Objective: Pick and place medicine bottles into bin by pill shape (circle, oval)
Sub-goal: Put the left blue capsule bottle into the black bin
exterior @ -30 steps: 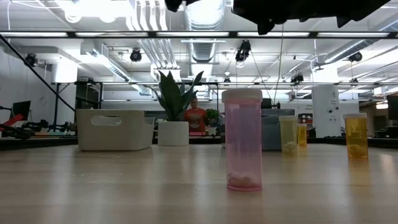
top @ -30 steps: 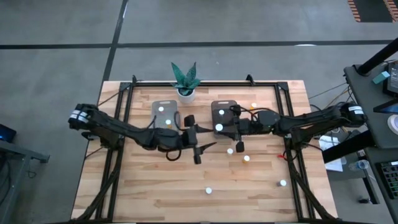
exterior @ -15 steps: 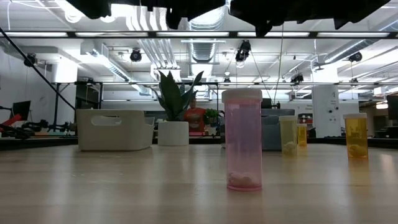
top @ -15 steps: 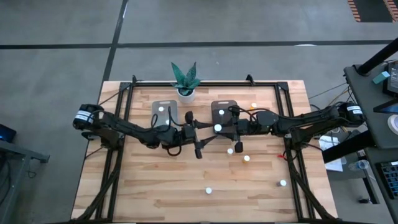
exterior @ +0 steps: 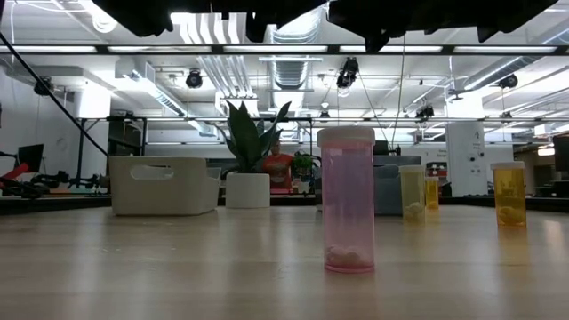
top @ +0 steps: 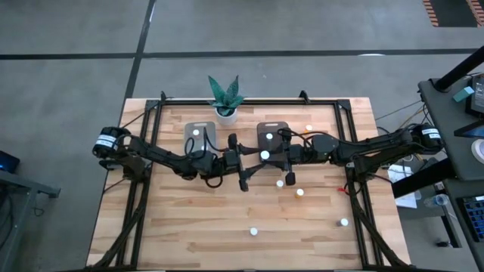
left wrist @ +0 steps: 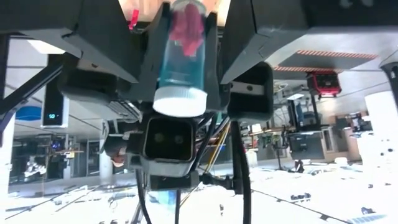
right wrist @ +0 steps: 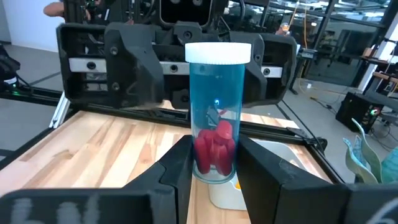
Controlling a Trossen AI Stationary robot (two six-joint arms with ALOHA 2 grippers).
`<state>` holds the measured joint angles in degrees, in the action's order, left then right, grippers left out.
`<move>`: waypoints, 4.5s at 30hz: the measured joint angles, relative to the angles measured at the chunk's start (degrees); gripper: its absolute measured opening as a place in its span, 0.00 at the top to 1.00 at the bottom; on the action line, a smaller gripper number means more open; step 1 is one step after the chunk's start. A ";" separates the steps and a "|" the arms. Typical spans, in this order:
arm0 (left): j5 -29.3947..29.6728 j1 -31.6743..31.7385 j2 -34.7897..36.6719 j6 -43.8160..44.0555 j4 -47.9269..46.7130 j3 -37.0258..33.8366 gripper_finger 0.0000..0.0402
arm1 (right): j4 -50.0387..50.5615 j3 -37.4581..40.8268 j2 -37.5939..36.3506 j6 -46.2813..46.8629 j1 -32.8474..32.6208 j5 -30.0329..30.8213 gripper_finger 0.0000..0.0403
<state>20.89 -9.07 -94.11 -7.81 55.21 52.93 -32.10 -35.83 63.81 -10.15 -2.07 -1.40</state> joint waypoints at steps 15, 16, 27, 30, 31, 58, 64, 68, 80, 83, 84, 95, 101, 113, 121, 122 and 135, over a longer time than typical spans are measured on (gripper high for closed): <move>-0.88 0.40 -4.10 0.06 2.67 1.60 0.49 | -0.47 -0.02 0.00 0.10 0.06 0.23 0.75; -0.92 0.46 -4.43 -0.07 3.25 1.95 0.50 | -0.46 -0.02 0.02 0.10 0.07 0.27 0.75; -0.85 0.49 -4.48 -0.22 2.76 1.92 0.66 | 0.18 -0.02 0.04 -0.13 0.35 -0.12 0.75; -0.67 0.49 -4.47 -0.20 2.75 1.90 0.72 | 0.26 -0.02 0.04 -0.15 0.33 -0.23 0.75; -0.65 0.48 -4.46 -0.18 2.73 1.91 0.74 | 0.30 -0.02 0.04 -0.12 0.33 -0.21 0.74; 1.96 0.42 -4.09 -0.06 -3.49 1.81 0.81 | 20.03 -0.44 -9.01 -1.09 0.38 8.20 0.36; 7.02 0.42 -4.02 0.13 -11.84 1.79 0.81 | 23.26 -0.44 -11.67 -0.65 0.32 9.00 0.38; 7.42 0.44 -4.02 0.16 -12.82 1.79 0.81 | 22.71 -0.44 -11.33 -0.12 0.22 9.00 0.40; 8.17 0.49 -4.07 -0.05 -14.29 1.70 0.81 | 14.78 -1.49 -6.60 1.62 -0.33 4.47 0.40; 8.17 0.49 -4.07 -0.05 -14.26 1.70 0.81 | 14.57 -2.80 -4.78 2.18 -0.44 4.19 0.40; 8.17 0.49 -4.09 -0.05 -14.26 1.70 0.81 | 14.65 -3.08 -3.95 2.22 -0.44 4.19 0.40; 8.15 0.49 -4.11 -0.05 -14.22 1.70 0.81 | 15.59 -7.06 2.53 1.35 -0.42 4.89 0.45; 8.15 0.49 -4.11 -0.05 -14.20 1.70 0.81 | 15.74 -7.06 2.25 1.20 -0.42 4.95 0.54; 8.15 0.49 -4.13 -0.07 -13.74 1.70 0.77 | 15.91 -7.06 2.27 1.07 -0.42 4.96 0.73; 8.15 0.49 -4.13 -0.03 -13.46 1.76 0.63 | 16.88 -7.06 2.27 0.92 -0.29 4.95 0.69; 8.17 0.48 -4.13 -0.03 -13.52 1.76 0.62 | 17.05 -7.06 2.27 0.91 -0.15 4.91 0.69; 9.51 -0.03 2.92 1.39 -25.83 0.74 0.52 | 21.38 -6.99 2.19 2.25 2.58 7.53 0.70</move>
<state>30.39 -9.10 -91.18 -6.42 29.38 53.67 -10.71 -42.83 66.00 -7.90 0.51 6.13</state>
